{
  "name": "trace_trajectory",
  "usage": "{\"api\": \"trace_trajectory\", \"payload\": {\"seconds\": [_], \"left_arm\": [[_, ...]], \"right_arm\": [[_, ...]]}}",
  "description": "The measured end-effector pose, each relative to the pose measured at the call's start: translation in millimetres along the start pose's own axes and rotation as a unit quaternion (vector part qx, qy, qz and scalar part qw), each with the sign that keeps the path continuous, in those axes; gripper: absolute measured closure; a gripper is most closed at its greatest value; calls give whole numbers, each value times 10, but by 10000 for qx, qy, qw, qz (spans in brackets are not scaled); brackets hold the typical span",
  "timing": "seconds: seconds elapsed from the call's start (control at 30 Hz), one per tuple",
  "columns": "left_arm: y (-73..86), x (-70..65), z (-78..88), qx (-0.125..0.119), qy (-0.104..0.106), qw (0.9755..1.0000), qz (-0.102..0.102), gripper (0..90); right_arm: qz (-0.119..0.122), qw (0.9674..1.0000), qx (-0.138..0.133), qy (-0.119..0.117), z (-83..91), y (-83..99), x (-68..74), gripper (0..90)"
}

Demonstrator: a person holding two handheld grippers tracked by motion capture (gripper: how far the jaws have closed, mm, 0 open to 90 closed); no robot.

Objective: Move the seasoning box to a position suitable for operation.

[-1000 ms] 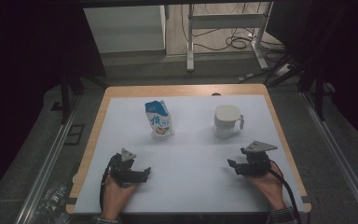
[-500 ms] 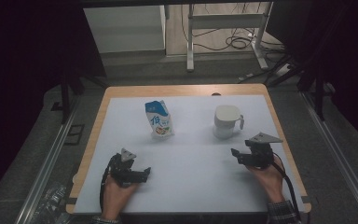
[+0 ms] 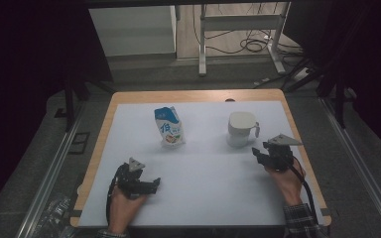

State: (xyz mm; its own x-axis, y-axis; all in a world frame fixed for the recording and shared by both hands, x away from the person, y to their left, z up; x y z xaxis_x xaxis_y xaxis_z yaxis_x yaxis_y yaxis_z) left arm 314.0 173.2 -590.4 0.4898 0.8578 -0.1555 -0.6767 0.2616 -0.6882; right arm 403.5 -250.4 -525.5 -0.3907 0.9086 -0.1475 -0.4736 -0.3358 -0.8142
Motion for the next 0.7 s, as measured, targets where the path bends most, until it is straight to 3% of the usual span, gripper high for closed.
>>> {"api": "trace_trajectory", "payload": {"seconds": [0.07,0.17,0.47,0.7], "left_arm": [[0,0,0,0,0,10000,0,0],[0,0,0,-2,0,10000,1,0],[0,1,1,-1,1,10000,3,0],[0,2,1,-1,2,10000,0,0]], "right_arm": [[-49,10000,3,-36,-11,-20,-11,483],[-319,9994,22,-162,-68,-69,-80,483],[-377,9993,43,49,-166,-149,-186,553],[-315,9992,57,241,-244,-244,-189,583]]}}
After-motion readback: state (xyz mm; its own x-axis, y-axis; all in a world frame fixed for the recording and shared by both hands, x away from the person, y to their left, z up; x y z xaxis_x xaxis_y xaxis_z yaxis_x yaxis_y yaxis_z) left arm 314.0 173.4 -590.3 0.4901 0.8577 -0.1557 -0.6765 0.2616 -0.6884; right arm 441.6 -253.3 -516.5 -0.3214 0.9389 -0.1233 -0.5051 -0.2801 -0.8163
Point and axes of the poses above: each handheld gripper's, and its own axes: z roughly backward along the jaws, y roughly out of its underside, x roughly to its left, the point moved 5 cm from there along -z, roughly forward along the jaws, and after that the axes turned 8 degrees about y, right-handed, at the moved point
